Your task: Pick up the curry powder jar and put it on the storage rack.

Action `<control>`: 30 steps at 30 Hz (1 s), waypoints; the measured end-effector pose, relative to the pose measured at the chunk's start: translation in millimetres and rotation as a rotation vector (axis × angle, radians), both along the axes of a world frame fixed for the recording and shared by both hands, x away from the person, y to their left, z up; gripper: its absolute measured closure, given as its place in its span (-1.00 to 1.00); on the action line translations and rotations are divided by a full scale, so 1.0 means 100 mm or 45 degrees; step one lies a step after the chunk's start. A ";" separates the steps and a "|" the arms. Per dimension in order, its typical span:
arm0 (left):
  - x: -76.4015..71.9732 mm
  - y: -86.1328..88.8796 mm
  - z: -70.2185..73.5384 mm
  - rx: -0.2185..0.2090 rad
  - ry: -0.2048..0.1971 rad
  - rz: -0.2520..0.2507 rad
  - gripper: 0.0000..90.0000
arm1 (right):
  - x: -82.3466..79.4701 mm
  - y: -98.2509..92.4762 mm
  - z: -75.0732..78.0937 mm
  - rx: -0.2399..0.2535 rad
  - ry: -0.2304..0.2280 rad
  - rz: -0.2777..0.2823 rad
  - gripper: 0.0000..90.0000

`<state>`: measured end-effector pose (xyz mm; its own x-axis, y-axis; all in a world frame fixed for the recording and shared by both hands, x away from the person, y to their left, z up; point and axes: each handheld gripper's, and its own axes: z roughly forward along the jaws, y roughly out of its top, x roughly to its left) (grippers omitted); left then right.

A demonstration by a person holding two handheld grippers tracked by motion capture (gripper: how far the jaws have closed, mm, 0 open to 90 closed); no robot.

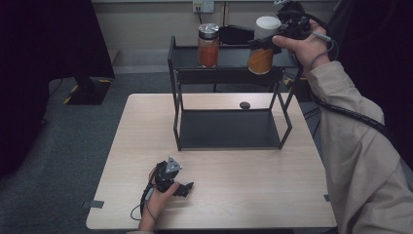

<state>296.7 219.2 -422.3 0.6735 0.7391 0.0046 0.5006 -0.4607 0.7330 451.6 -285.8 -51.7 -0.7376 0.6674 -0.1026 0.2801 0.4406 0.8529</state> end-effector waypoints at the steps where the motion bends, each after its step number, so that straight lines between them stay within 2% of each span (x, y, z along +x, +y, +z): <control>1: 0.00 0.00 0.00 0.000 0.000 0.000 -1.00 | 0.02 0.01 0.00 0.001 0.003 -0.002 -0.22; 10: 0.00 0.00 0.00 0.001 0.000 0.000 -1.00 | 0.16 0.13 0.02 -0.017 0.014 -0.042 -0.22; 19: 0.00 0.00 0.00 0.001 0.000 -0.001 -1.00 | 0.34 0.21 -0.02 0.000 0.019 -0.055 -0.22; 30: 0.00 0.00 0.00 0.001 0.000 -0.001 -1.00 | 0.45 0.26 -0.07 0.016 0.026 -0.100 -0.22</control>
<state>296.9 219.2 -422.2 0.6744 0.7384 0.0055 0.4998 -0.4619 0.7327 497.1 -259.4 -58.4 -0.6847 0.7245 -0.0794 0.3309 0.4061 0.8518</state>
